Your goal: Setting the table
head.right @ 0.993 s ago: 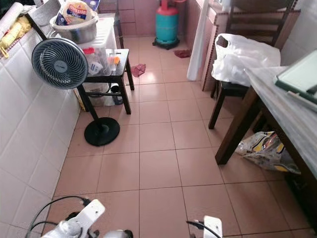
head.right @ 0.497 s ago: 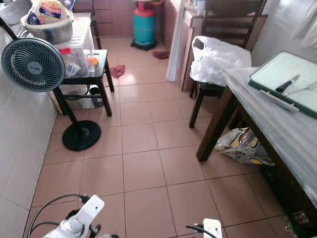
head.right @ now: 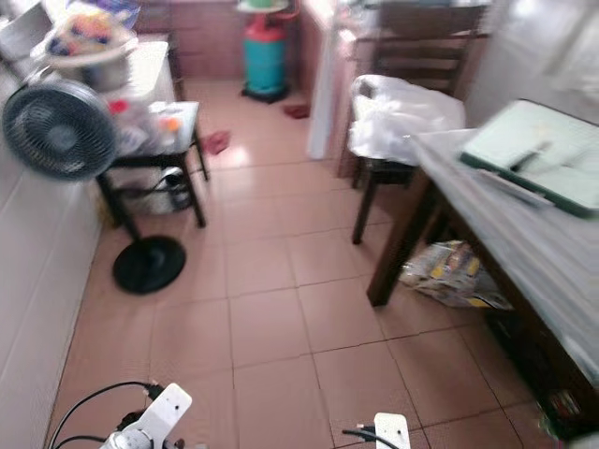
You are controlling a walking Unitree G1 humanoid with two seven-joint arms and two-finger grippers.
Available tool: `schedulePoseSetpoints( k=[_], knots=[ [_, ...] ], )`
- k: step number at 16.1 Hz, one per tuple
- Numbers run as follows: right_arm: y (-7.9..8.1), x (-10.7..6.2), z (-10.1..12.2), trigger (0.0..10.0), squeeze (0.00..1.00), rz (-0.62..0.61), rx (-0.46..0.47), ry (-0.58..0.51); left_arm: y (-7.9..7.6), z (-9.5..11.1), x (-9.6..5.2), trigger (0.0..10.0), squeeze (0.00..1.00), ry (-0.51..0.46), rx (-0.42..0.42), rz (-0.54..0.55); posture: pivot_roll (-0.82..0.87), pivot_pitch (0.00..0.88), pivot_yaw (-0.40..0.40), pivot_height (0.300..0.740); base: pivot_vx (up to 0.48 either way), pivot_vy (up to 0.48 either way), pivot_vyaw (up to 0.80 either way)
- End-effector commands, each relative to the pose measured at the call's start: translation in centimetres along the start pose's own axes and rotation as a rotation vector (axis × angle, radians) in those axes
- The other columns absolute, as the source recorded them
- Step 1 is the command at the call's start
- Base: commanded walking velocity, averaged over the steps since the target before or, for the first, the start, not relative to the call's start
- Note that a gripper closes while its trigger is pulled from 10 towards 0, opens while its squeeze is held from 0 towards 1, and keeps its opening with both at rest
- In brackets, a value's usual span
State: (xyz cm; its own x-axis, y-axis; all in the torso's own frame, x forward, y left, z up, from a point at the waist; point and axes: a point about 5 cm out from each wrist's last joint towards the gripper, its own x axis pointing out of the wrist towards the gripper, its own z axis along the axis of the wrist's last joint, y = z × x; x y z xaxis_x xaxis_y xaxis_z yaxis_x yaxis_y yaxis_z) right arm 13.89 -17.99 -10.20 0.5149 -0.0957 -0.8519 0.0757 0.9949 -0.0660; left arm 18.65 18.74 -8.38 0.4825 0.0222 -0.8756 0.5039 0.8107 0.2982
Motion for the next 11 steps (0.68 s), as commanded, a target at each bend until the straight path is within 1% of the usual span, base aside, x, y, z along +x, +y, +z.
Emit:
schedulePoseSetpoints(
  k=[1,3,4,5,6,8,9,10,11],
  knots=[
    [-0.3,-0.1,-0.7,10.0,0.00,-0.004,-0.011,0.031,0.3,0.3,0.0,10.0,0.00,-0.013,0.000,0.011,0.12,0.073,-0.056,0.740,0.000,0.000,-0.77],
    [-0.7,-0.2,-1.0,10.0,0.00,-0.009,-0.027,0.040,0.3,-0.2,-0.1,10.0,0.00,-0.015,0.080,0.017,0.11,0.076,-0.051,0.740,0.000,0.000,-0.77],
    [-0.8,-0.2,-1.0,10.0,0.00,-0.011,-0.026,0.040,0.3,-0.4,-0.1,10.0,0.00,-0.011,0.098,0.017,0.11,0.077,-0.048,0.740,0.000,0.000,-0.77],
    [-0.9,-0.2,-0.8,10.0,0.00,-0.012,-0.025,0.036,0.2,-0.8,-0.1,10.0,0.00,-0.013,0.150,0.023,0.11,0.078,-0.045,0.740,0.000,0.000,-0.75],
    [-0.8,-0.1,-0.4,10.0,0.00,-0.005,-0.010,0.016,0.2,-1.2,-0.2,10.0,0.00,-0.013,0.107,0.032,0.10,0.081,-0.042,0.740,0.000,0.000,0.00],
    [-0.6,0.0,-0.1,10.0,0.00,0.002,0.002,0.002,0.2,-0.9,-0.2,10.0,0.00,-0.026,-0.007,0.027,0.11,0.080,-0.046,0.740,0.000,0.000,0.00],
    [-0.6,0.0,0.0,10.0,0.00,0.004,0.011,-0.001,0.3,-0.8,-0.2,10.0,0.00,-0.027,-0.029,0.029,0.11,0.077,-0.050,0.740,0.000,0.000,0.00],
    [-0.5,0.0,0.1,10.0,0.00,0.006,0.013,-0.003,0.2,-0.6,-0.1,10.0,0.00,-0.032,-0.070,0.029,0.11,0.077,-0.051,0.740,0.000,0.000,0.00],
    [-0.5,0.1,0.3,10.0,0.00,0.012,0.004,-0.009,0.1,-0.5,-0.1,10.0,0.00,-0.036,-0.156,0.031,0.11,0.076,-0.054,0.740,0.000,0.000,0.00]
  ],
)
